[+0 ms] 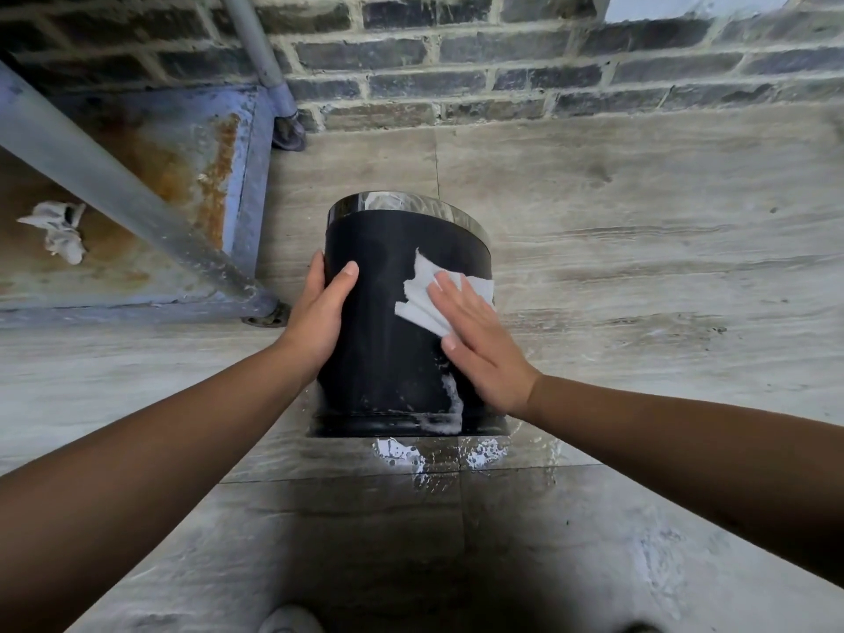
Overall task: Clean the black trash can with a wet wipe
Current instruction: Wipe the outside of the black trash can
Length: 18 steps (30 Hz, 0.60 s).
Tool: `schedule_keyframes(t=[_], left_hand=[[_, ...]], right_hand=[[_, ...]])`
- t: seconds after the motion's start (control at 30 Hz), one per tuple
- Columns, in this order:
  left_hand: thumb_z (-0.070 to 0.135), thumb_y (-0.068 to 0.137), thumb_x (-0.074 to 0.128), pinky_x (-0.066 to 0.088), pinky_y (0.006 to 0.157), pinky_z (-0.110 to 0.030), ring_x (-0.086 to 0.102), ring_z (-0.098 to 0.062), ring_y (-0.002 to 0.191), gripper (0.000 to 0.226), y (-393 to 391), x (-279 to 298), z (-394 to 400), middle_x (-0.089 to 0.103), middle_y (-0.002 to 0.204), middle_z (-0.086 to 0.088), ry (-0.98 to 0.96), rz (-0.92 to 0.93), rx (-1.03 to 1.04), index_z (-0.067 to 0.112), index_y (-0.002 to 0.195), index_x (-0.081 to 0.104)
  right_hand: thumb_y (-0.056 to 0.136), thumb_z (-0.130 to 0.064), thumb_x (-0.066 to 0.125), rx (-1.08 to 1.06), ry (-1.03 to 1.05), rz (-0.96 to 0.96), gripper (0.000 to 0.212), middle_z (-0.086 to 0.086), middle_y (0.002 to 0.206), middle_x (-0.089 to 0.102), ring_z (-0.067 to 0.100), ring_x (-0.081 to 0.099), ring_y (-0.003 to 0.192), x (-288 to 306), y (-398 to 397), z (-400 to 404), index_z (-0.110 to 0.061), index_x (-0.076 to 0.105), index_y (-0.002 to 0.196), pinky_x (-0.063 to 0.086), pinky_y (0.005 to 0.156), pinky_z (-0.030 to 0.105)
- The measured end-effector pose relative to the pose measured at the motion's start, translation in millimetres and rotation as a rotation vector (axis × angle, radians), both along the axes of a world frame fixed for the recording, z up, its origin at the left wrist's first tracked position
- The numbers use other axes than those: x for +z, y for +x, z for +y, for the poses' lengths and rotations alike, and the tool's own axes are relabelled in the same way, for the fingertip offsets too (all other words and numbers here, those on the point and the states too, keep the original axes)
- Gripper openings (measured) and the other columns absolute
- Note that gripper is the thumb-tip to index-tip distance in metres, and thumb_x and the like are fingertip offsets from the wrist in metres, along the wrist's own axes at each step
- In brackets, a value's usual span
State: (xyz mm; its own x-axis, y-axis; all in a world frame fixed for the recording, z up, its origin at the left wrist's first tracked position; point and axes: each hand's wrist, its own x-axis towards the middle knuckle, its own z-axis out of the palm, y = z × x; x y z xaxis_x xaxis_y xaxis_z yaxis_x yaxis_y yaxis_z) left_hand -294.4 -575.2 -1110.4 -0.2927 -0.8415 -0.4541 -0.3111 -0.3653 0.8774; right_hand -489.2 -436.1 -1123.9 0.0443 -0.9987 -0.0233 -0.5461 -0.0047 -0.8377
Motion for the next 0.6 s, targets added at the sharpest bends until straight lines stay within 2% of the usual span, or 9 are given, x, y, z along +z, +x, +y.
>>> schedule_keyframes(t=[0.1, 0.2, 0.23, 0.33, 0.43, 0.47, 0.53, 0.6], left_hand=[[0.075, 0.070, 0.059, 0.039, 0.108, -0.045, 0.047, -0.014, 0.130, 0.087, 6, -4, -4, 0.044, 0.148, 0.012, 0.027, -0.006, 0.005, 0.043, 0.145, 0.030], [0.073, 0.071, 0.053, 0.034, 0.110, -0.039, 0.043, -0.008, 0.129, 0.088, 8, -5, 1, 0.040, 0.149, 0.012, 0.006, -0.042, 0.084, 0.038, 0.147, 0.028], [0.072, 0.072, 0.051, 0.034, 0.108, -0.033, 0.043, -0.004, 0.125, 0.088, 8, -4, 4, 0.039, 0.147, 0.013, -0.013, -0.051, 0.114, 0.035, 0.148, 0.026], [0.059, 0.084, 0.049, 0.034, 0.084, -0.014, 0.046, 0.009, 0.107, 0.074, 9, -9, 10, 0.042, 0.127, 0.024, -0.060, -0.062, 0.143, 0.031, 0.149, 0.026], [0.050, 0.091, 0.049, 0.032, 0.075, -0.009, 0.045, 0.025, 0.091, 0.060, 8, -8, 15, 0.044, 0.106, 0.040, -0.100, -0.105, 0.137, 0.032, 0.146, 0.031], [0.049, 0.092, 0.049, 0.033, 0.078, -0.009, 0.047, 0.021, 0.096, 0.060, 8, -6, 16, 0.046, 0.109, 0.039, -0.113, -0.105, 0.135, 0.031, 0.146, 0.032], [0.045, 0.092, 0.050, 0.033, 0.096, -0.016, 0.043, 0.005, 0.120, 0.063, 8, -2, 18, 0.046, 0.138, 0.021, -0.171, -0.103, 0.124, 0.027, 0.149, 0.028], [0.043, 0.090, 0.050, 0.027, 0.113, -0.028, 0.030, -0.004, 0.138, 0.068, 9, 3, 17, 0.032, 0.155, 0.005, -0.293, -0.141, 0.020, 0.024, 0.150, 0.025]], right_hand=[[0.099, -0.049, 0.026, 0.155, -0.031, 0.090, 0.059, -0.007, 0.160, 0.007, 0.013, -0.009, 0.149, 10, 10, 10, -0.024, 0.018, 0.152, -0.008, 0.119, 0.030], [0.098, -0.050, 0.022, 0.307, -0.054, 0.151, 0.062, -0.002, 0.160, 0.016, 0.018, 0.001, 0.150, 20, 16, 16, -0.017, 0.028, 0.150, -0.003, 0.119, 0.036], [0.099, -0.046, 0.026, 0.357, -0.066, 0.164, 0.060, 0.000, 0.159, 0.019, 0.019, 0.005, 0.150, 23, 17, 18, -0.015, 0.032, 0.149, 0.001, 0.120, 0.038], [0.098, -0.033, 0.046, 0.481, -0.136, 0.194, 0.051, 0.005, 0.156, 0.032, 0.020, 0.016, 0.148, 28, 23, 23, -0.012, 0.042, 0.145, 0.009, 0.119, 0.042], [0.089, -0.030, 0.065, 0.525, -0.205, 0.213, 0.052, 0.007, 0.150, 0.044, 0.021, 0.028, 0.145, 29, 31, 29, -0.011, 0.054, 0.137, 0.017, 0.118, 0.040], [0.088, -0.028, 0.069, 0.517, -0.219, 0.207, 0.050, 0.007, 0.147, 0.048, 0.021, 0.032, 0.143, 30, 33, 30, -0.011, 0.057, 0.134, 0.019, 0.117, 0.039], [0.086, -0.021, 0.071, 0.493, -0.241, 0.182, 0.044, 0.008, 0.141, 0.055, 0.022, 0.039, 0.139, 31, 35, 32, -0.009, 0.062, 0.128, 0.025, 0.115, 0.040], [0.086, -0.012, 0.071, 0.487, -0.243, 0.163, 0.038, 0.009, 0.136, 0.059, 0.023, 0.045, 0.135, 32, 34, 32, -0.008, 0.065, 0.123, 0.031, 0.113, 0.043]])
